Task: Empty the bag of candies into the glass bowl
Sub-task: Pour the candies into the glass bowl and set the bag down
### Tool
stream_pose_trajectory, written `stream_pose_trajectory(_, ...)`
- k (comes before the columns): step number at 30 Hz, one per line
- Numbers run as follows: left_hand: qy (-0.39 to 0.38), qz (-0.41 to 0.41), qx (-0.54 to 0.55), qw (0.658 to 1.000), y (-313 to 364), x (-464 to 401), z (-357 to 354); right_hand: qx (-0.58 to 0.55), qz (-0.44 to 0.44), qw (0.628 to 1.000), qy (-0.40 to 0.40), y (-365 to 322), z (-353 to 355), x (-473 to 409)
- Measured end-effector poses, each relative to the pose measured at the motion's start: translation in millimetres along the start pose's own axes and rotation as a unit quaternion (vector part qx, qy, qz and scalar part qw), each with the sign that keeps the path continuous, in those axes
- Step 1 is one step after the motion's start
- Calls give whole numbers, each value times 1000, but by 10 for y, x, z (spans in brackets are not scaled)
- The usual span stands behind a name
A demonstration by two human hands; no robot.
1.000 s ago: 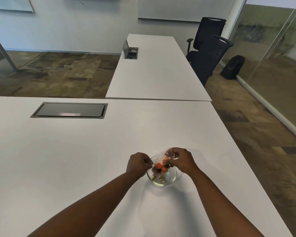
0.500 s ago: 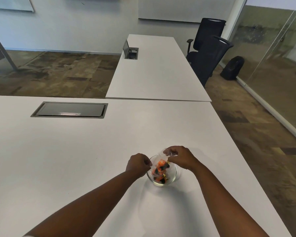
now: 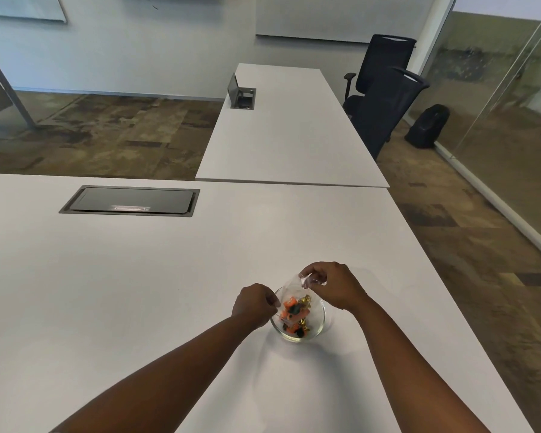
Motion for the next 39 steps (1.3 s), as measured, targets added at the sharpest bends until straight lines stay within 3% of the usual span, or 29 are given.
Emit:
stream_pose_trajectory(16, 11, 2, 11, 1000, 4, 13, 77, -22, 50, 998, 24, -161, 79, 0)
stream_pose_trajectory(21, 26, -74, 106, 991, 130, 27, 145, -66, 61, 996, 25, -205, 111, -25)
stream_pose_trajectory(25, 42, -83, 160, 983, 113, 9, 266, -123, 30, 990, 57, -145, 232, -89)
stream_pose_trajectory(32, 6, -9, 289, 957, -240, 91, 400, -193, -2, 974, 121, -98, 320, -120)
stream_pose_trajectory(39, 44, 125, 376, 917, -910, 276, 405, -6, -142, 984, 104, 369, 31, -17)
Point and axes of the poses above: each hand's wrist, its own x-axis away from the middle knuckle, its own z-axis out of the back of the hand, y = z × x, the point moved 9 cm from there along -x, towards the middle knuckle
